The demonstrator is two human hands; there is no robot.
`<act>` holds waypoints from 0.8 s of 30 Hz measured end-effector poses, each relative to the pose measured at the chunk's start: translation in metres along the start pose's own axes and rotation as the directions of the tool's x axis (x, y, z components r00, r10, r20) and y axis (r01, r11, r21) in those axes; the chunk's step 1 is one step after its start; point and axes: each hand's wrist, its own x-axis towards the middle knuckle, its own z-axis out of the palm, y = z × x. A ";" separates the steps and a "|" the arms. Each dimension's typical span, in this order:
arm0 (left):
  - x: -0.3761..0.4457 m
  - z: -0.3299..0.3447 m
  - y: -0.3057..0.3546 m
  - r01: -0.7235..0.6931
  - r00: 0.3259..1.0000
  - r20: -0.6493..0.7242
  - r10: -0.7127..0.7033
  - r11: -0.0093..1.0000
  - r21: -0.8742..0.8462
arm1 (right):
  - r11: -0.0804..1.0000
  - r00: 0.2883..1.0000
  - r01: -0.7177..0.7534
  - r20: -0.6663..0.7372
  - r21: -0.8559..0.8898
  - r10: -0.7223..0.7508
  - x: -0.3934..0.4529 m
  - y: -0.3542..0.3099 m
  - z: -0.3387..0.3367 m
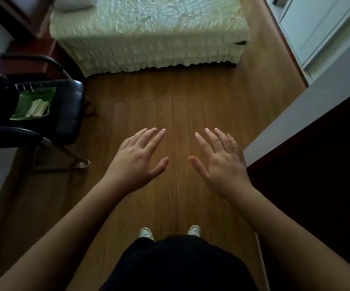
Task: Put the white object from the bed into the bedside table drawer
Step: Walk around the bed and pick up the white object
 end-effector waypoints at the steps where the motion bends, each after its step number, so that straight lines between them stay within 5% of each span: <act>1: 0.003 0.002 0.003 -0.005 1.000 0.014 0.005 1.000 -0.003 | 1.000 1.000 0.005 0.013 0.000 -0.005 0.001 0.004 0.000; 17: 0.159 -0.005 -0.073 -0.114 0.992 0.031 0.121 0.980 -0.161 | 0.993 0.993 -0.111 0.042 0.042 0.110 0.152 0.029 0.005; 24: 0.271 -0.023 -0.066 -0.289 0.953 0.045 0.301 0.941 -0.174 | 0.966 0.967 -0.253 -0.011 0.055 0.254 0.217 0.069 -0.020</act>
